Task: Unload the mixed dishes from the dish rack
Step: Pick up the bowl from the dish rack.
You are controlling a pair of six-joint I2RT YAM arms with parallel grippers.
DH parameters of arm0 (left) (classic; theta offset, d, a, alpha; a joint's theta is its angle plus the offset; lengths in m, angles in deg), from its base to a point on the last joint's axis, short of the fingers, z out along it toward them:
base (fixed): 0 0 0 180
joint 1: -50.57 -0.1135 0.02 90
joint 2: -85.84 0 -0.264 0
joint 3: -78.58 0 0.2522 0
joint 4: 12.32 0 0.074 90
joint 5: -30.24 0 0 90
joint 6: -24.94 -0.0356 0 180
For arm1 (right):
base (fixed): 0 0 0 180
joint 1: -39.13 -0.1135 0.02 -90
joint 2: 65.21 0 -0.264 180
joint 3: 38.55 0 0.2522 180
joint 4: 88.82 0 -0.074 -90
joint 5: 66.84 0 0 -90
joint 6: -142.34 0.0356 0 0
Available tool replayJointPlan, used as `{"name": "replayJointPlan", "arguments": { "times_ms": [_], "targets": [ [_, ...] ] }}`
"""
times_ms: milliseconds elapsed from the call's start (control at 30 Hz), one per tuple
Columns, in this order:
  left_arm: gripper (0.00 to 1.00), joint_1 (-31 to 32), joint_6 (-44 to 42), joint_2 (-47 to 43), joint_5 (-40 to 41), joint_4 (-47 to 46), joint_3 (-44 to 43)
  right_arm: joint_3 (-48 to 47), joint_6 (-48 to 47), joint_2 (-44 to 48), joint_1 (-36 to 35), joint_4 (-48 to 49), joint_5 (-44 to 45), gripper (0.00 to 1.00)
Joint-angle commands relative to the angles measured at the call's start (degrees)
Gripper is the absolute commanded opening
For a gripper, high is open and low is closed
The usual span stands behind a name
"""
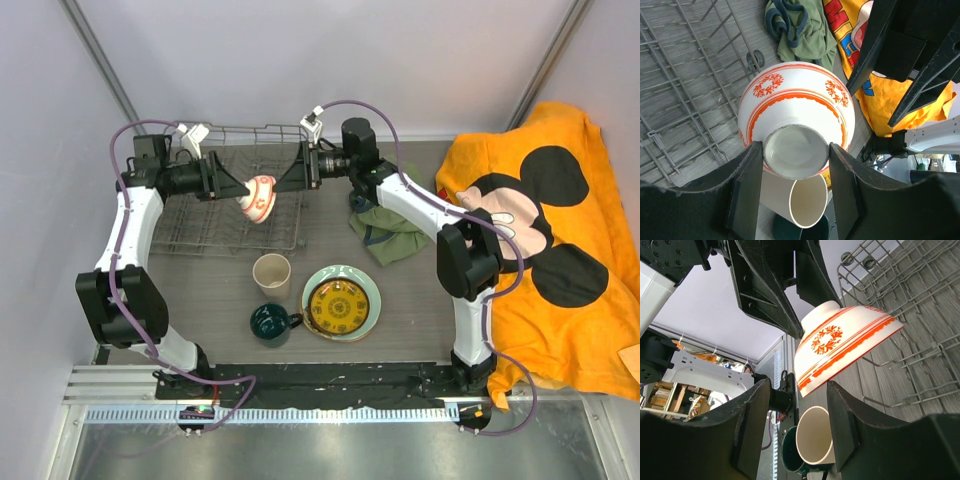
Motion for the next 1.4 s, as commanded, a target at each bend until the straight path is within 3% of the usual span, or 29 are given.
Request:
{"name": "replayJointPlan", "arguments": {
  "times_ms": [0, 633, 1233, 1367],
  "targets": [
    [0.0, -0.2, 1.9, -3.1, -3.7, -4.1, -0.4, -0.4, 2.9, -1.0, -0.6, 5.4, -1.7, 0.54],
    [0.0, 0.3, 2.3, -3.6, -2.6, -7.0, 2.6, -1.4, 6.7, -3.0, -2.9, 9.6, -3.3, 0.49],
    [0.0, 1.2, 2.2, -3.7, -1.9, -8.5, 5.2, -3.7, 8.3, -5.2, -4.6, 9.8, -4.0, 0.2],
    [0.16, 1.2, 1.9, -3.5, -1.8, -8.7, 5.8, -3.8, 8.3, -4.9, -4.6, 9.9, -4.0, 0.1]
  ]
}}
